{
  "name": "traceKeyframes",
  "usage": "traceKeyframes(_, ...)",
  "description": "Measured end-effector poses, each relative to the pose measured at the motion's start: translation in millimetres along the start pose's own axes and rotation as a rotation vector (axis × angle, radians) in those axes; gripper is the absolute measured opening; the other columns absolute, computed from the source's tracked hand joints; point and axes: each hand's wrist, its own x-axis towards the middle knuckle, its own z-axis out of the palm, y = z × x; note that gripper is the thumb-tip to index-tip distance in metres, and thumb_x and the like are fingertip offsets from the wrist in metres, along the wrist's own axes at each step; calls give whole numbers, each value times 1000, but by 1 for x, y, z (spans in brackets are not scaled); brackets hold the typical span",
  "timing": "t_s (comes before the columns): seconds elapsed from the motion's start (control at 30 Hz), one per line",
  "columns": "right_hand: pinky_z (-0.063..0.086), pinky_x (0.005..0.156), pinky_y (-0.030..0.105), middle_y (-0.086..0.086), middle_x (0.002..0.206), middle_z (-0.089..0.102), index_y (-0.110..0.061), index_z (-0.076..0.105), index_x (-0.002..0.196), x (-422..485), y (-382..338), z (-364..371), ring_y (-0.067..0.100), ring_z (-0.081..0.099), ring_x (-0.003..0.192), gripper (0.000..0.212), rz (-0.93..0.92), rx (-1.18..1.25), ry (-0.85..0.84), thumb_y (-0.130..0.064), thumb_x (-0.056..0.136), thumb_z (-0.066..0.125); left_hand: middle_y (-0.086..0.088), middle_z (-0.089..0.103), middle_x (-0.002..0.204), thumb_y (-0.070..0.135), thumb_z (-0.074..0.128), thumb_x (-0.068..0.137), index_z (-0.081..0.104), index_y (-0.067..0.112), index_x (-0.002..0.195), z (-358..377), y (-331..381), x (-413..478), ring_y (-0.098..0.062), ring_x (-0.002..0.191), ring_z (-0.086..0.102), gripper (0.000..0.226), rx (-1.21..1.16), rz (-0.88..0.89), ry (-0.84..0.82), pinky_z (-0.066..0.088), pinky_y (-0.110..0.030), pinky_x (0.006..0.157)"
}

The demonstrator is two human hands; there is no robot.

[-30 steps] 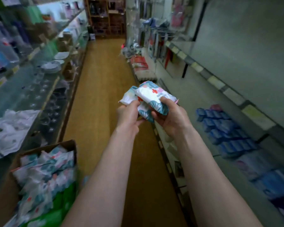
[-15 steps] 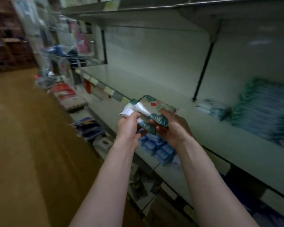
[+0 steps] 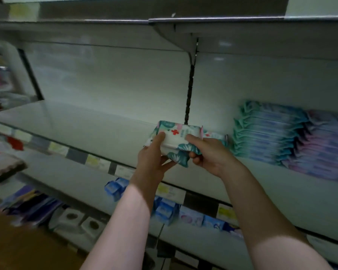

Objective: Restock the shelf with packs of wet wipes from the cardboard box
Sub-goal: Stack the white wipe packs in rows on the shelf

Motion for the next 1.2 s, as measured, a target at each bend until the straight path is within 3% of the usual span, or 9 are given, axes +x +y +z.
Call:
traceKeyframes(0.13, 52, 48, 18, 3, 63, 69, -9, 64, 82, 11, -13, -8, 7, 65, 52, 10, -20, -82, 43, -12, 91, 62, -17, 68, 111, 24, 67, 88, 60, 10, 122, 6, 8, 26, -33, 95, 67, 37, 4, -46, -77, 58, -37, 57)
traceKeyframes(0.23, 54, 68, 28, 6, 94, 66, -13, 64, 89, 23, -23, -21, 12, 63, 75, 4, -152, -499, 205, -15, 87, 67, -16, 67, 114, 22, 67, 88, 58, 10, 125, 16, 9, 42, -32, 95, 67, 40, 29, -74, -118, 58, -38, 59)
traceKeyframes(0.3, 51, 79, 26, 2, 114, 57, -17, 58, 117, 31, -31, -31, 11, 57, 93, 39, -277, -732, 238, -23, 82, 73, -16, 66, 114, 20, 67, 87, 58, 10, 125, 24, 6, 51, -32, 93, 67, 40, 33, -99, -146, 58, -39, 57)
traceKeyframes(0.37, 46, 78, 14, -6, 125, 48, -27, 45, 135, 36, -42, -36, 5, 52, 99, 64, -333, -856, 121, -28, 78, 76, -16, 67, 114, 19, 66, 87, 58, 10, 125, 31, 2, 58, -32, 93, 67, 39, 47, -122, -175, 58, -38, 56)
traceKeyframes(0.47, 48, 90, 30, -11, 125, 44, -34, 39, 136, 49, -55, -39, 11, 51, 107, 75, -321, -1143, -7, -33, 73, 79, -16, 67, 112, 18, 65, 88, 59, 10, 123, 43, -6, 67, -32, 90, 67, 36, 75, -154, -214, 58, -39, 59)
traceKeyframes(0.67, 48, 85, 32, -5, 123, 45, -32, 28, 140, 81, -67, -51, 17, 53, 99, 86, -160, -1340, -127, -36, 72, 80, -18, 65, 113, 22, 64, 89, 58, 9, 123, 63, -13, 84, -34, 92, 66, 37, 101, -174, -226, 57, -43, 68)
traceKeyframes(0.83, 42, 65, 28, -4, 122, 46, -31, 26, 140, 105, -67, -59, 17, 52, 94, 82, -182, -1498, -129, -34, 74, 74, -21, 63, 115, 20, 59, 94, 56, 5, 124, 70, -20, 100, -35, 89, 65, 34, 97, -132, -149, 55, -43, 64)
traceKeyframes(0.97, 46, 77, 31, -2, 130, 47, -28, 26, 140, 121, -75, -67, 19, 53, 98, 80, -172, -1566, -110, -37, 76, 73, -21, 62, 118, 16, 53, 97, 54, 5, 127, 63, -15, 112, -35, 90, 65, 32, -7, -82, -53, 54, -46, 66)
traceKeyframes(1.2, 40, 74, 30, 0, 131, 49, -28, 27, 141, 141, -69, -78, 21, 51, 95, 75, -86, -1669, -76, -35, 79, 68, -18, 64, 105, 15, 51, 97, 52, 7, 119, 56, -4, 119, -33, 90, 66, 23, -47, -14, 70, 55, -44, 65)
